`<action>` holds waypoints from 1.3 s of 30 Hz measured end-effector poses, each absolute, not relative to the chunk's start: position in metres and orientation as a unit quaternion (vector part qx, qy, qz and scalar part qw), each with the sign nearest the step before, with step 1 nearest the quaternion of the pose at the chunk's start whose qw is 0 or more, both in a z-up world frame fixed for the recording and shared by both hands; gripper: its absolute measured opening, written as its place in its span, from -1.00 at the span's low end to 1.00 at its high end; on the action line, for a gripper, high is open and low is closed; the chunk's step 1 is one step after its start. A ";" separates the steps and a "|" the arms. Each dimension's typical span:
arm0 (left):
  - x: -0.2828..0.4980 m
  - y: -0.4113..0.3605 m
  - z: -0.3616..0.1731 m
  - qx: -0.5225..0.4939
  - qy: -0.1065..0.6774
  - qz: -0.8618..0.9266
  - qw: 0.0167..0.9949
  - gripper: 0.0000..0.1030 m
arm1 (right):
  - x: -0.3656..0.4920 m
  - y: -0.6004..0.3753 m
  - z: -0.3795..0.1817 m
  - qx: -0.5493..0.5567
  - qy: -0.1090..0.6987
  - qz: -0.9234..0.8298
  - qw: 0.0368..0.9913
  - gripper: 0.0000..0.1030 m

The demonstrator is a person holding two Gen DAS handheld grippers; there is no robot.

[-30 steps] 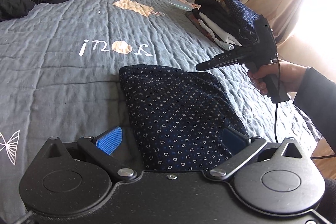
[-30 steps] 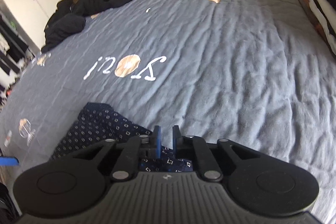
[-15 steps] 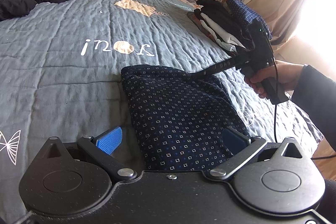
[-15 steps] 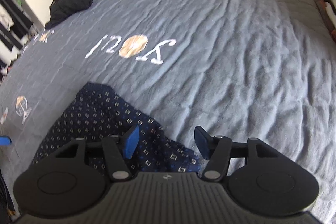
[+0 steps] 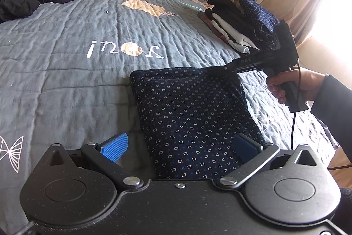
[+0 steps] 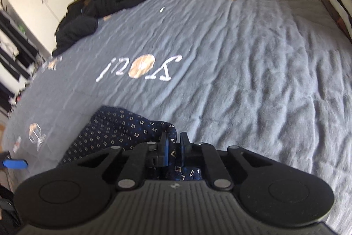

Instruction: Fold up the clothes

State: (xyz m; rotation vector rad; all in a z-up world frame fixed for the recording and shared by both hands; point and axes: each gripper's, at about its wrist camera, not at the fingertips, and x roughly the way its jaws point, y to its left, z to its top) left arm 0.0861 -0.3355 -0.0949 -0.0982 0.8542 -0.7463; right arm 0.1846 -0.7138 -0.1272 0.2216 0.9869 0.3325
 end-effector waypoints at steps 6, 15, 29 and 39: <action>0.086 -0.338 -0.097 -0.041 0.406 -0.355 0.841 0.99 | 0.189 -0.718 -0.145 0.089 0.487 0.117 0.861 -0.27; 0.085 -0.339 -0.094 -0.042 0.401 -0.359 0.841 0.99 | 0.145 -0.724 -0.092 0.183 0.408 0.150 0.882 -0.08; 0.076 -0.339 -0.090 -0.039 0.392 -0.369 0.842 0.99 | 0.060 -0.666 -0.116 0.176 0.450 0.167 0.859 0.10; 0.069 -0.345 -0.089 -0.031 0.382 -0.369 0.847 0.99 | -0.014 -0.647 -0.111 0.198 0.429 0.091 0.877 0.51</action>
